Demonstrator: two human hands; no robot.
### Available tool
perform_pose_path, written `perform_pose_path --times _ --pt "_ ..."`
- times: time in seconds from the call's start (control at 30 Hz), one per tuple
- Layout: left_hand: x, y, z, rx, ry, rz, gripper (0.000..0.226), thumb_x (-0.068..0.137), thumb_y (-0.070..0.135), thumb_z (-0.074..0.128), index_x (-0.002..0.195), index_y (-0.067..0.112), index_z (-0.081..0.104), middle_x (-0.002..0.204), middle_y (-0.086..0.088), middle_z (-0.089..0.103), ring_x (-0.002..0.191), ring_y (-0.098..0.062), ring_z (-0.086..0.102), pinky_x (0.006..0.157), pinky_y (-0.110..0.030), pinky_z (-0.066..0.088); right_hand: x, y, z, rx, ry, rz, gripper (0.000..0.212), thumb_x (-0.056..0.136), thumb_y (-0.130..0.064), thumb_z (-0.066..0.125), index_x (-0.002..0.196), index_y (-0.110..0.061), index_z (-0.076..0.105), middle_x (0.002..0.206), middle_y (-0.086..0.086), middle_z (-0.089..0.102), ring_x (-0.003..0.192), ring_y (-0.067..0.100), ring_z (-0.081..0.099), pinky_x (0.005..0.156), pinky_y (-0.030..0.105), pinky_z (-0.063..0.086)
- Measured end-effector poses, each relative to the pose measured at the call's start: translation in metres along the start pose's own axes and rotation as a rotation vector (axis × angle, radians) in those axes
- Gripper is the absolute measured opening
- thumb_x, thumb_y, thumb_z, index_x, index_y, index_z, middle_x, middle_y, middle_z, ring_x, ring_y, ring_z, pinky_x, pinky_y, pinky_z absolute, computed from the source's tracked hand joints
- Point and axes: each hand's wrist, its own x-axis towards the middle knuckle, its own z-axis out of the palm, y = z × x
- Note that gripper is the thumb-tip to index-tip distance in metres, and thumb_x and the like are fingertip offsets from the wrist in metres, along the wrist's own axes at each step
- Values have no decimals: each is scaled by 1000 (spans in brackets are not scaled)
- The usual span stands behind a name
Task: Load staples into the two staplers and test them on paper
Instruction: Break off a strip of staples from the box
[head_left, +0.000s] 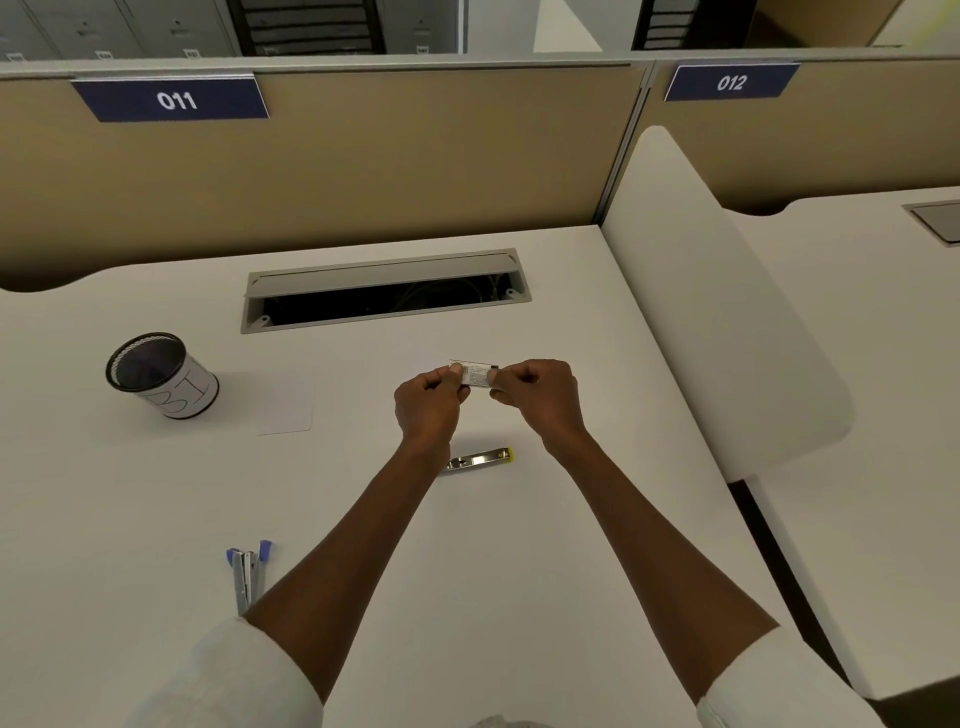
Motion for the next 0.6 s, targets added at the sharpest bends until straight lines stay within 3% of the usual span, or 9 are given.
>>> perform_pose_path --times 0.2,0.4,0.6 --pt "-1 -4 -4 1 -21 -14 14 94 16 63 98 5 72 98 -11 73 90 -18 72 88 -29 57 2 -1 -2 196 -30 179 11 79 -1 74 83 10 71 88 20 73 75 30 74 84 42 59" --pt "-3 -6 -2 -12 -19 -18 16 96 14 61 100 3 70 99 -14 73 92 -20 71 87 -29 57 0 -3 0 131 24 185 6 79 -1 72 76 4 72 83 19 74 71 29 74 81 43 60" --pt "-4 -7 2 19 19 -3 16 97 14 58 98 5 71 97 -12 74 89 -20 73 76 -21 58 -3 -5 2 35 61 151 8 78 0 70 71 0 73 81 12 75 68 23 74 77 42 61"
